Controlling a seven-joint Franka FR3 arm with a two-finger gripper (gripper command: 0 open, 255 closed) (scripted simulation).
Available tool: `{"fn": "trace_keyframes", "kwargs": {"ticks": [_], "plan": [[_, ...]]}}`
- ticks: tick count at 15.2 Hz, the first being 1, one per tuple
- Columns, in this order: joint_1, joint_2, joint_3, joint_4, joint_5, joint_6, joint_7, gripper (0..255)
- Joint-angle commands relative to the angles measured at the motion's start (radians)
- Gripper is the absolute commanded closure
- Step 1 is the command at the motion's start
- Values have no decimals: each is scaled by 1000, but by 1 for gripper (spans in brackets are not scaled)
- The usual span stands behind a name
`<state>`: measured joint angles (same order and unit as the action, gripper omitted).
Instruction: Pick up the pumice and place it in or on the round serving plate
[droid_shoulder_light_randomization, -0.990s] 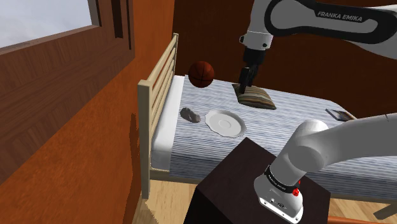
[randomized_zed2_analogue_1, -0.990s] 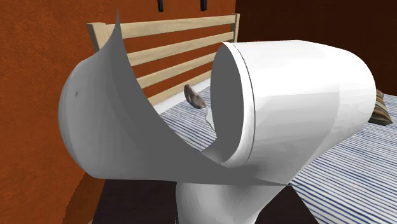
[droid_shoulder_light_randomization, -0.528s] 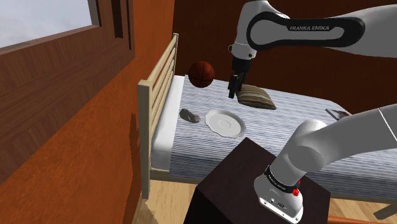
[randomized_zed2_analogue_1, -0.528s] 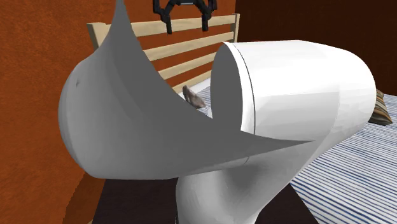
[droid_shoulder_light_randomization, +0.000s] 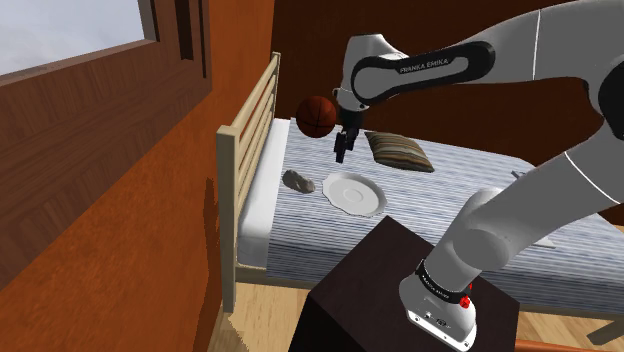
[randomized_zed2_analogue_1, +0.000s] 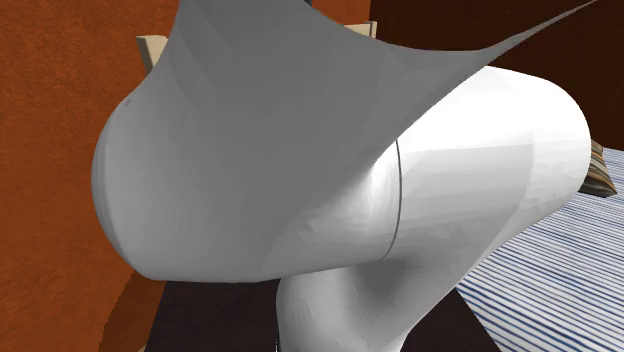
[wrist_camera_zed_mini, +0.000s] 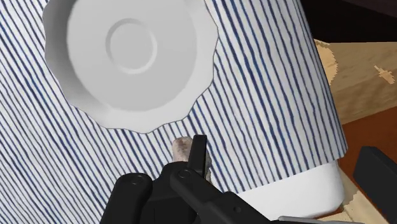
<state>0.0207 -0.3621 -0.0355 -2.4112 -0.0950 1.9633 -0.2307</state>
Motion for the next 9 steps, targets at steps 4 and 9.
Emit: {"fn": "trace_keyframes", "kwargs": {"ticks": [4, 9], "plan": [[-3, 182, -13, 48, -26, 152, -42, 0], [-6, 371, -19, 135, -47, 272, -76, 0]]}}
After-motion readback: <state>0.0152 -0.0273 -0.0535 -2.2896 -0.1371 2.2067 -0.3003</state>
